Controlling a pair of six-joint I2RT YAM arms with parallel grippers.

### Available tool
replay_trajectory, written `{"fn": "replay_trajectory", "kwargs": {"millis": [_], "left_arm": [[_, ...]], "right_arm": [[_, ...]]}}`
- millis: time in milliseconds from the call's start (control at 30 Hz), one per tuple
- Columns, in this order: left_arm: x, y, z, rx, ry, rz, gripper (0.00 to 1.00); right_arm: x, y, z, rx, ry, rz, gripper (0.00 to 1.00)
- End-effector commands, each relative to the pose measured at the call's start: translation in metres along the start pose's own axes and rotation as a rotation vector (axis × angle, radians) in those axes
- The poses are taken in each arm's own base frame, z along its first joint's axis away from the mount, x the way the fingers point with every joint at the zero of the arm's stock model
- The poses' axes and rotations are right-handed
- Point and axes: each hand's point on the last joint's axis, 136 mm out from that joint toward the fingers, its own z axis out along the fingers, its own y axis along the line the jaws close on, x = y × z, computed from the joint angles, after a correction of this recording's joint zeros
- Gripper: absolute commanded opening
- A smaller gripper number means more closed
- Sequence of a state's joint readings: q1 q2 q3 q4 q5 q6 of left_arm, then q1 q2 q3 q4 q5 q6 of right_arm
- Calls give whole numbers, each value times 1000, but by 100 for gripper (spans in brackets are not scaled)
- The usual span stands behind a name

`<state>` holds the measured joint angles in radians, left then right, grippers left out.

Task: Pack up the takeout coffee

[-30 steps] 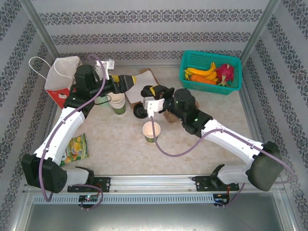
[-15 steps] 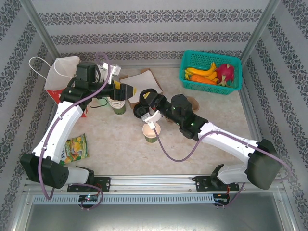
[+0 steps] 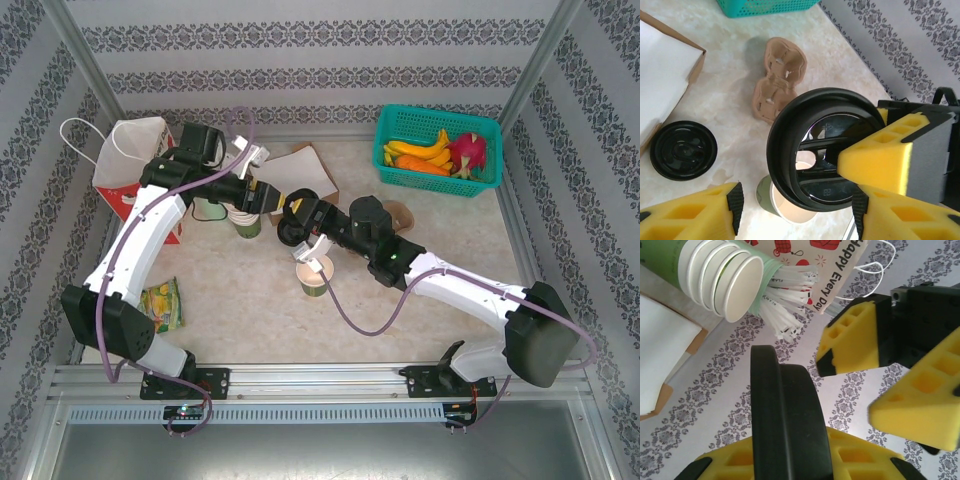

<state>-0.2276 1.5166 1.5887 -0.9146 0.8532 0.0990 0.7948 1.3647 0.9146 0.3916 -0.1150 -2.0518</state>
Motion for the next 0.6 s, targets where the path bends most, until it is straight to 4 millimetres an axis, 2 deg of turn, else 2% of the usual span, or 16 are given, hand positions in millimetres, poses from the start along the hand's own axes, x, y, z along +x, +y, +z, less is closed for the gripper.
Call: {"fn": "replay_trajectory", "kwargs": {"millis": [0, 233, 467, 567], "left_arm": [[4, -12, 1, 32, 33, 69, 54], [4, -15, 4, 46, 42, 79, 39], [12, -14, 9, 51, 83, 85, 33], [10, -13, 10, 50, 88, 87, 24]], "right_arm": [[-3, -27, -1, 87, -34, -26, 5], [-8, -31, -2, 107, -59, -25, 5], [-9, -36, 1, 131, -67, -18, 5], [-10, -38, 3, 137, -68, -24, 5]]}}
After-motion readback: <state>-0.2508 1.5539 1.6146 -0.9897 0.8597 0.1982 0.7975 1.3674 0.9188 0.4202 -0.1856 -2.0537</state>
